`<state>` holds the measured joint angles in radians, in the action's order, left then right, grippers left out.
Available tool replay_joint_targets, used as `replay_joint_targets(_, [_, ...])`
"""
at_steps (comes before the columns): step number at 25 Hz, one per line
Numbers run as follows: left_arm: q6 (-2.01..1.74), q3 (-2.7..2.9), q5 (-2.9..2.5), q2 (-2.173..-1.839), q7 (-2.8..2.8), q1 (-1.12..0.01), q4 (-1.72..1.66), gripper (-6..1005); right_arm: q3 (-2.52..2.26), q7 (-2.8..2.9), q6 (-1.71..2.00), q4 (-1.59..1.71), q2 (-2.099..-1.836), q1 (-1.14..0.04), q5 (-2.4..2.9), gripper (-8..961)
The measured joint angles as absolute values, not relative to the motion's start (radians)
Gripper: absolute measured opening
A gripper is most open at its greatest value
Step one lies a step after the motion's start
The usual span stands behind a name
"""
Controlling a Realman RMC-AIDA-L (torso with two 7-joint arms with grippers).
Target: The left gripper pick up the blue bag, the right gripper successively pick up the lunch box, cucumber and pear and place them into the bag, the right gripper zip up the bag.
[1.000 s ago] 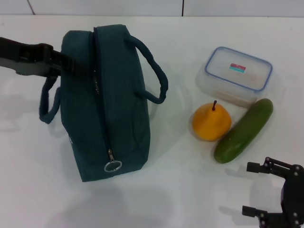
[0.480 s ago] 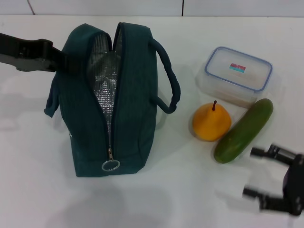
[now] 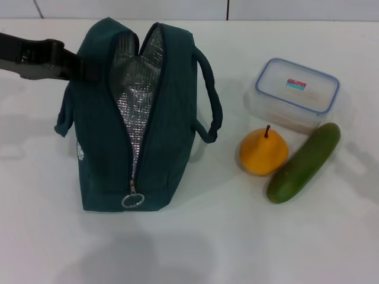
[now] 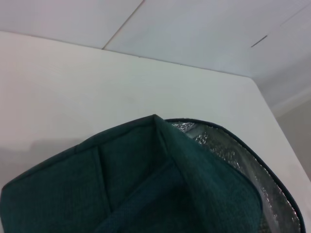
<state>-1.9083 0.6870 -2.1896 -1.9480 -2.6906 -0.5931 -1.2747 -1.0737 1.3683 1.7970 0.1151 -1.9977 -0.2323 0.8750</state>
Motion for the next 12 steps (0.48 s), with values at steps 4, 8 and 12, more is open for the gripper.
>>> replay_joint_targets(4, [-1.908,0.689,-2.189,-1.948,-2.688,-0.596,-1.275,44,-1.074,1.553,1.695,0.108,-1.992,-0.237,0.847,854])
replay_joint_targets(8, [-1.908,0.692,-2.188,-1.948,-2.688,-0.598,-1.275,44,-1.094,1.725,1.52,0.115,-1.959,-0.269,0.859,854])
replay_joint_targets(12, [-1.908,0.688,-2.188,-1.948,-2.686,-0.598,-1.275,44,-1.101,1.789,1.455,0.117,-1.907,-0.325,0.916,854])
